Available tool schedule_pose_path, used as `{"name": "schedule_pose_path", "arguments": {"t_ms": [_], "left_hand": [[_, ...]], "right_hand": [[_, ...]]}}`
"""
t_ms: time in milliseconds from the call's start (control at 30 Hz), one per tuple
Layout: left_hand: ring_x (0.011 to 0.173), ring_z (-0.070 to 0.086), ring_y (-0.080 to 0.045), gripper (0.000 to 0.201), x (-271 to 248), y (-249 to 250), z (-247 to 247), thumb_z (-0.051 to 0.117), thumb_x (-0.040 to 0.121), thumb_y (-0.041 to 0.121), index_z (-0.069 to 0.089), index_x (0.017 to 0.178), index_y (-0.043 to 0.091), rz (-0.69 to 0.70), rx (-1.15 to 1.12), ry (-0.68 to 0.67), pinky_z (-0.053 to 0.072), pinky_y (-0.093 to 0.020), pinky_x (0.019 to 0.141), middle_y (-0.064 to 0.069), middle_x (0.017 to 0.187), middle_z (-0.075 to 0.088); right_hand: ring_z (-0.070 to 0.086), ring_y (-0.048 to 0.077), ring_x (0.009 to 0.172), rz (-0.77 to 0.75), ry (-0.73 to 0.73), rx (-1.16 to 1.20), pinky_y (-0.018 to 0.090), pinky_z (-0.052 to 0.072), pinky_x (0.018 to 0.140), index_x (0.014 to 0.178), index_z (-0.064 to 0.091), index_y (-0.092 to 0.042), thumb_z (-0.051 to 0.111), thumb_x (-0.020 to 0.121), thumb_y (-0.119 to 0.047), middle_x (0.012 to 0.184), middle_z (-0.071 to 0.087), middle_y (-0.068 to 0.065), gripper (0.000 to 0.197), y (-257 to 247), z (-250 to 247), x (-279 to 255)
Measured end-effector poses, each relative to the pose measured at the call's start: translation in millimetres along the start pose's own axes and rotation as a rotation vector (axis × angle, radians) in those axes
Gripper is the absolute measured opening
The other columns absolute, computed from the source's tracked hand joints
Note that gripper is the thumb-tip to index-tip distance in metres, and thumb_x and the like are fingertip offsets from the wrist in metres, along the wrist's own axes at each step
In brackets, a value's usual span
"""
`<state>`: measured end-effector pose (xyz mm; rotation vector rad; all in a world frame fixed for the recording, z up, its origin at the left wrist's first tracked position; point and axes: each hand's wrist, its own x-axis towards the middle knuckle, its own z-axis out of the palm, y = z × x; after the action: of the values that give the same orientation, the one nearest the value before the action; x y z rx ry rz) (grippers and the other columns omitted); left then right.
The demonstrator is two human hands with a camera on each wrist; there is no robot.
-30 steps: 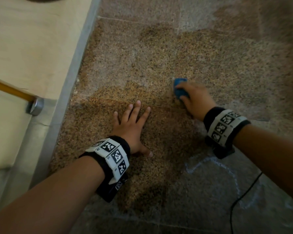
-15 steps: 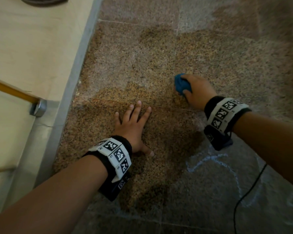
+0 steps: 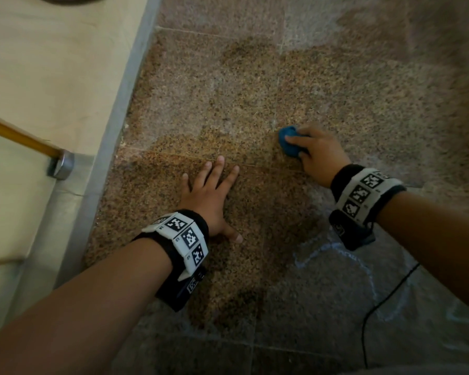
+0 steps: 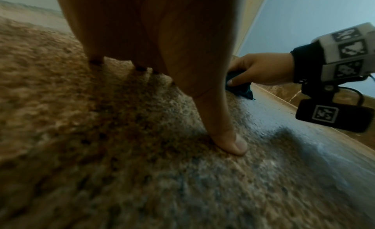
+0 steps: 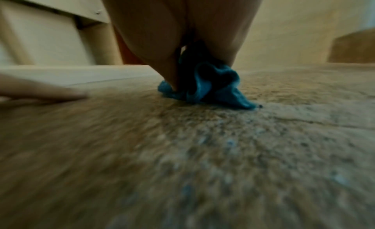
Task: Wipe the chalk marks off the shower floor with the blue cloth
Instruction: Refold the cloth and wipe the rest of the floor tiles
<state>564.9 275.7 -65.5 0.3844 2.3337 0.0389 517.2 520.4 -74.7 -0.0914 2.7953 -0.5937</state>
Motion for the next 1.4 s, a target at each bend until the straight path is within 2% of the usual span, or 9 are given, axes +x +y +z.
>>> {"name": "schedule_pose_path", "arguments": {"t_ms": [267, 500, 567, 700, 767, 967, 1167, 1300, 1400], "left_hand": [[0.144, -0.026, -0.023, 0.141, -2, 3, -4, 0.076, 0.056, 0.072, -0.026, 0.146, 0.036, -0.008, 0.022, -0.021, -0.006, -0.058, 0.115, 0.003, 0.152, -0.039], [0.141, -0.033, -0.026, 0.143, -12, 23, -5, 0.075, 0.058, 0.071, -0.03, 0.146, 0.031, 0.059, 0.064, -0.054, -0.014, -0.061, 0.11, -0.001, 0.15, -0.042], [0.139, -0.036, -0.026, 0.145, -15, 35, 5, 0.075, 0.057, 0.072, -0.031, 0.145, 0.03, 0.122, 0.089, -0.072, -0.018, -0.061, 0.108, -0.002, 0.149, -0.044], [0.139, -0.036, -0.026, 0.145, -17, 43, 27, 0.076, 0.058, 0.071, -0.032, 0.144, 0.03, 0.146, 0.134, -0.086, -0.016, -0.062, 0.109, -0.002, 0.148, -0.045], [0.14, -0.035, -0.025, 0.145, -17, 42, 28, 0.075, 0.057, 0.072, -0.034, 0.144, 0.031, 0.137, 0.145, -0.08, -0.014, -0.062, 0.11, 0.0, 0.148, -0.045], [0.141, -0.033, -0.025, 0.141, -22, 38, 25, 0.073, 0.06, 0.073, -0.031, 0.145, 0.031, 0.157, 0.173, -0.081, -0.011, -0.06, 0.114, 0.0, 0.149, -0.044], [0.143, -0.03, -0.024, 0.135, -28, 32, 27, 0.072, 0.066, 0.069, -0.028, 0.147, 0.028, 0.179, 0.198, -0.076, -0.009, -0.056, 0.116, 0.0, 0.152, -0.04], [0.143, -0.029, -0.024, 0.133, -31, 30, 27, 0.073, 0.068, 0.066, -0.026, 0.148, 0.028, 0.177, 0.194, -0.076, -0.007, -0.055, 0.117, 0.0, 0.152, -0.038], [0.143, -0.028, -0.025, 0.133, -31, 29, 26, 0.073, 0.067, 0.067, -0.025, 0.148, 0.028, 0.178, 0.205, -0.083, -0.008, -0.055, 0.116, -0.001, 0.153, -0.038]], "right_hand": [[0.04, 0.031, 0.125, -0.392, -0.184, -0.116, 0.04, 0.03, 0.108, 0.134, 0.052, -0.021, 0.051, 0.096, -0.019, 0.144, 0.041, 0.003, 0.038, -50, 41, -90], [0.041, 0.032, 0.125, -0.079, -0.064, -0.058, 0.039, 0.031, 0.106, 0.138, 0.045, -0.016, 0.051, 0.094, -0.01, 0.139, 0.046, 0.01, 0.044, -4, 14, -72], [0.043, 0.036, 0.122, -0.124, -0.075, -0.146, 0.042, 0.034, 0.105, 0.137, 0.047, -0.015, 0.052, 0.093, -0.009, 0.139, 0.045, 0.011, 0.045, -13, 21, -85], [0.062, 0.037, 0.08, -0.441, -0.124, -0.181, 0.043, 0.055, 0.072, 0.111, 0.068, -0.012, 0.082, 0.061, -0.001, 0.11, 0.065, 0.015, 0.053, -22, 47, -126], [0.062, 0.035, 0.079, -0.497, -0.177, -0.225, 0.042, 0.057, 0.069, 0.113, 0.068, -0.014, 0.084, 0.058, -0.002, 0.113, 0.064, 0.012, 0.058, -13, 46, -131], [0.039, 0.033, 0.118, -0.191, -0.1, -0.206, 0.038, 0.034, 0.104, 0.139, 0.045, -0.023, 0.045, 0.097, -0.012, 0.144, 0.039, 0.005, 0.043, -2, 25, -114], [0.064, 0.033, 0.085, -0.45, -0.202, -0.314, 0.039, 0.057, 0.071, 0.112, 0.068, -0.016, 0.086, 0.056, -0.006, 0.112, 0.065, 0.011, 0.059, -14, 41, -145], [0.038, 0.027, 0.127, -0.381, -0.295, -0.311, 0.035, 0.036, 0.105, 0.141, 0.04, -0.028, 0.052, 0.093, -0.011, 0.149, 0.032, 0.0, 0.052, -3, 22, -131], [0.032, 0.027, 0.128, -0.247, -0.269, -0.292, 0.035, 0.032, 0.108, 0.144, 0.033, -0.03, 0.043, 0.097, -0.011, 0.152, 0.025, -0.002, 0.052, 7, 17, -124]]}}
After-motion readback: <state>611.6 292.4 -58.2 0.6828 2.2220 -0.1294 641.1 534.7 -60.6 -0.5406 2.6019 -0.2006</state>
